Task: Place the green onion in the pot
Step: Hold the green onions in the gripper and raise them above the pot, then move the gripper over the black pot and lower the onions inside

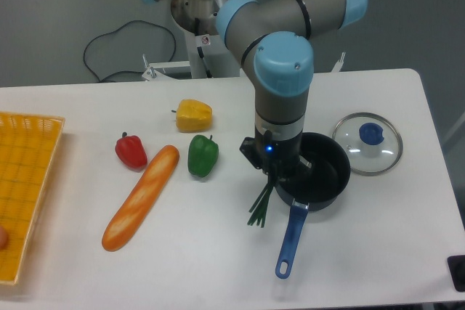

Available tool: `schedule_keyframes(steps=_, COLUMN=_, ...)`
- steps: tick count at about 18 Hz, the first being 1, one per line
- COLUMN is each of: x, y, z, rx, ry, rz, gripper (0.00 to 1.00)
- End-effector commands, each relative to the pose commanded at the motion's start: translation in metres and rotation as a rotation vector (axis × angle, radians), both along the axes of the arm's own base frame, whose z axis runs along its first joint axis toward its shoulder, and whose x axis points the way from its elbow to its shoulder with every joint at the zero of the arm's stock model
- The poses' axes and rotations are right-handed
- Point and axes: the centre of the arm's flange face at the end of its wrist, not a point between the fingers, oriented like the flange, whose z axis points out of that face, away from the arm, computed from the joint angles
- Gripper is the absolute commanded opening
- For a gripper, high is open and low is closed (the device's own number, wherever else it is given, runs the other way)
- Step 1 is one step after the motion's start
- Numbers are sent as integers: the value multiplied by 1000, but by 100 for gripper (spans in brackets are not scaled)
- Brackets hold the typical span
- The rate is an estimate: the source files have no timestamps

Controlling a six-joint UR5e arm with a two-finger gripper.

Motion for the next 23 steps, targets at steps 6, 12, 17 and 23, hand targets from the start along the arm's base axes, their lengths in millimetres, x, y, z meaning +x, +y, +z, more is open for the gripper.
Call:
schedule_keyframes(steps=6, x=-13, y=-9, z=9, rx=41, ry=33, rz=-14, gripper=9)
schedule_keyframes(steps=12, x=-23, y=-15, z=18, rx=88, ry=42, rz=-28, gripper=9)
schedule_keyframes(steps=17, x=-28, y=-18, z=21, rx=124, ry=42, rz=-21, gripper=9)
schedule_keyframes(steps=23, x=-34, y=-24, z=22, rx=149, ry=31, rz=-15, gripper=9)
